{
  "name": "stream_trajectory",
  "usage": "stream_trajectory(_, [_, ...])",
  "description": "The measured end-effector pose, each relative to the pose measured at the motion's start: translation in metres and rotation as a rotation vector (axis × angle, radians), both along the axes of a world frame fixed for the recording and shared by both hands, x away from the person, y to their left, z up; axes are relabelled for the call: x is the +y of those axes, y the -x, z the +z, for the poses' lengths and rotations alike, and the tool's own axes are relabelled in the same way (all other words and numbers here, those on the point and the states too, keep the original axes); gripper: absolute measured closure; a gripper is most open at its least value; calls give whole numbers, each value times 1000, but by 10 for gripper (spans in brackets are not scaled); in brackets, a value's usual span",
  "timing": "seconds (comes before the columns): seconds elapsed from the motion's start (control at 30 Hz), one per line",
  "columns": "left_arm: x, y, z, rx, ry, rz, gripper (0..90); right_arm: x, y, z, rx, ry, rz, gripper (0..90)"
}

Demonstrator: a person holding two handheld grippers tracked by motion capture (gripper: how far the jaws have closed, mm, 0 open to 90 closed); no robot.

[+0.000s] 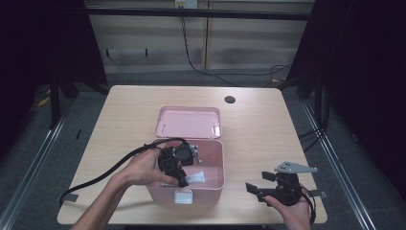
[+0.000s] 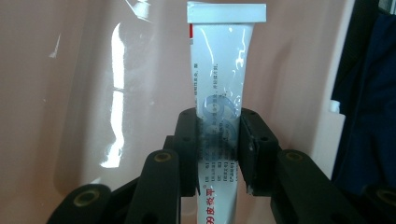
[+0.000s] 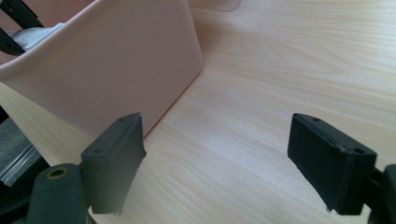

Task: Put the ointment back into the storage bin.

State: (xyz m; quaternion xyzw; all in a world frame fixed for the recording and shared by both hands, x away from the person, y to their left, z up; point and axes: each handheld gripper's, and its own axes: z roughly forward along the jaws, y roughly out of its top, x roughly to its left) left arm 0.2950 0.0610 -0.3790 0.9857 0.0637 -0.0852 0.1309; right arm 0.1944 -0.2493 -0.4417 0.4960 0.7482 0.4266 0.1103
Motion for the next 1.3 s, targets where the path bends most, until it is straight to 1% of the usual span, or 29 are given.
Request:
stream_trajectory(0.13, [-3, 0, -5, 13, -4, -14, 709, 0, 0, 0, 0, 0, -2, 182])
stream_trajectory(0.2, [-4, -1, -7, 10, -16, -11, 709, 0, 0, 0, 1, 0, -2, 182])
stream_trajectory(0.23, [-5, -1, -8, 1, -8, -4, 709, 0, 0, 0, 2, 0, -2, 182])
stream_trajectory(0.27, [-5, -1, -8, 1, -6, -4, 709, 0, 0, 0, 1, 0, -2, 183])
stream_trajectory(0.37, [-6, -2, -10, -1, -26, -11, 709, -1, 0, 0, 1, -2, -2, 182])
stream_trajectory(0.5, [-6, -4, -13, 12, -33, -14, 709, 0, 0, 0, 1, 0, 0, 182])
stream_trajectory(0.53, [-7, -5, -15, 25, -30, -17, 709, 0, 0, 0, 2, 0, 0, 182])
stream_trajectory(0.63, [-8, -4, -19, 23, -40, -20, 708, 0, 0, 0, 2, 1, -2, 182])
stream_trajectory(0.8, [-11, -4, -22, 40, -47, -33, 708, 0, 0, 0, 2, 1, -1, 182])
stream_trajectory(0.97, [-12, -5, -23, 50, -47, -20, 708, -1, 0, 0, 3, 0, -1, 181])
stream_trajectory(1.03, [-12, -6, -24, 57, -55, -34, 708, 0, 0, 0, 1, -3, 3, 178])
stream_trajectory(1.1, [-12, -6, -25, 65, -50, -20, 708, 0, 0, 0, 0, -1, 2, 178])
stream_trajectory(1.17, [-12, -7, -25, 72, -52, -22, 708, -1, 0, 0, 1, -1, 0, 178])
stream_trajectory(1.27, [-13, -8, -26, 71, -60, -23, 707, -1, 0, 0, 1, -1, 0, 178])
stream_trajectory(1.3, [-13, -9, -27, 72, -61, -14, 707, -1, 0, 0, 2, -1, 0, 178])
